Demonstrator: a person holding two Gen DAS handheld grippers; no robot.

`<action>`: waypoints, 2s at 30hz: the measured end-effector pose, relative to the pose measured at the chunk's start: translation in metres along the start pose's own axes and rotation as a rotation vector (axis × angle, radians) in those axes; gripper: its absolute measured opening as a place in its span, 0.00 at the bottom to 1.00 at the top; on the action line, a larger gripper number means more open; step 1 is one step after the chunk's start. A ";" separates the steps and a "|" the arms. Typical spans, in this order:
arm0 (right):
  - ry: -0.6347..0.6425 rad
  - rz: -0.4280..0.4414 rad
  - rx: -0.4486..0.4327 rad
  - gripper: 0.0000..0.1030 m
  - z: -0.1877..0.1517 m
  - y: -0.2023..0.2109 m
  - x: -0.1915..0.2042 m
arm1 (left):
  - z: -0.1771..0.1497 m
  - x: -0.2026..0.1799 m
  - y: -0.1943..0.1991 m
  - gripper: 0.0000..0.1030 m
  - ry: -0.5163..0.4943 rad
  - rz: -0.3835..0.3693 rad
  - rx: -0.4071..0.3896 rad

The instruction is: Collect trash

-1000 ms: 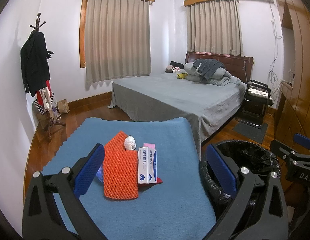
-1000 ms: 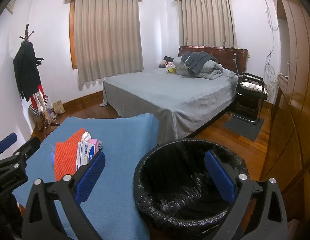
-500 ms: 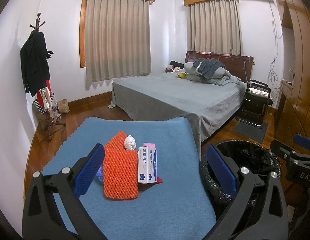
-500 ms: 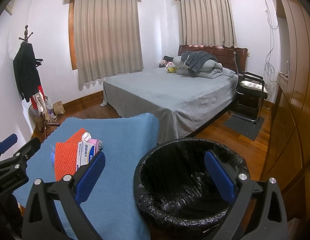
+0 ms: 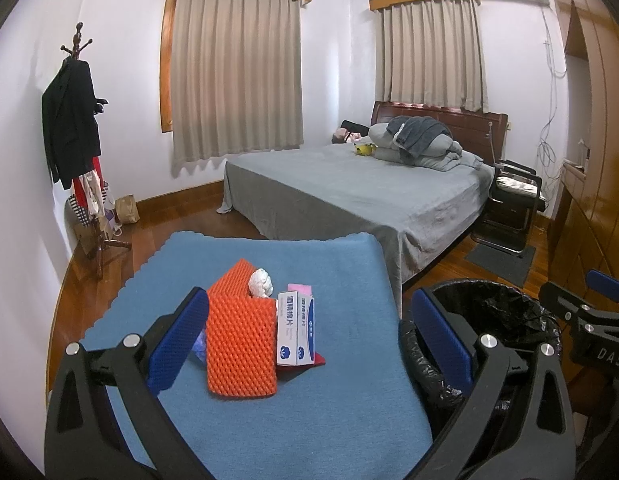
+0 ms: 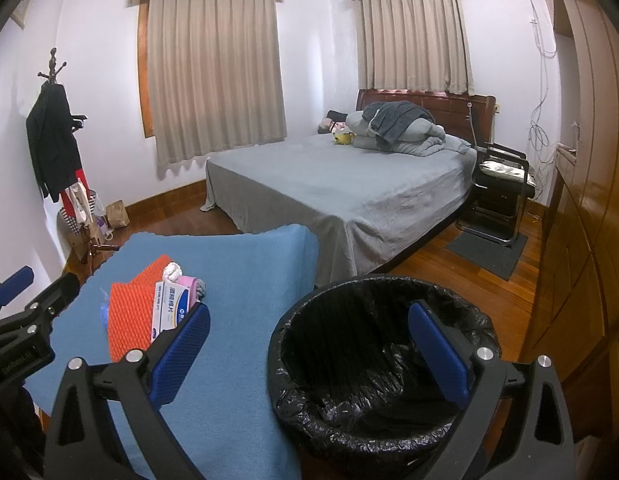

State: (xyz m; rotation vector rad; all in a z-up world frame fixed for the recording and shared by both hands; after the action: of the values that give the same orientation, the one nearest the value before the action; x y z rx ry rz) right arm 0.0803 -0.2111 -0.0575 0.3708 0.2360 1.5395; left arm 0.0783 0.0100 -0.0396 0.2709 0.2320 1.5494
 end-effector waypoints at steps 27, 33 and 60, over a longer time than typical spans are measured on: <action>0.038 0.175 0.078 0.94 -0.051 -0.122 0.109 | -0.065 0.127 -0.066 0.95 0.016 0.220 0.051; 0.075 0.244 0.146 0.86 -0.068 -0.154 0.152 | -0.078 0.157 -0.083 0.95 0.054 0.245 0.070; 0.045 0.471 0.341 0.60 -0.109 -0.208 0.201 | -0.098 0.188 -0.117 0.95 0.095 0.264 0.132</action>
State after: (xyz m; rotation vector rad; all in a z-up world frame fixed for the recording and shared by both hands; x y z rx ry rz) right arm 0.2369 0.0002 -0.2200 0.6978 0.4738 1.9755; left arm 0.1603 0.2005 -0.1655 0.3422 0.3863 1.8133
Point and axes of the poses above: each gripper's, at about its wrist camera, not at the fingertips, and y roughly against the way its jaws point, x to its left, z to its top, the point moved 8 cm from there along -y, roughly the way its jaws point, and after that the axes turned 6 degrees about -x, right-handed, at the moved point
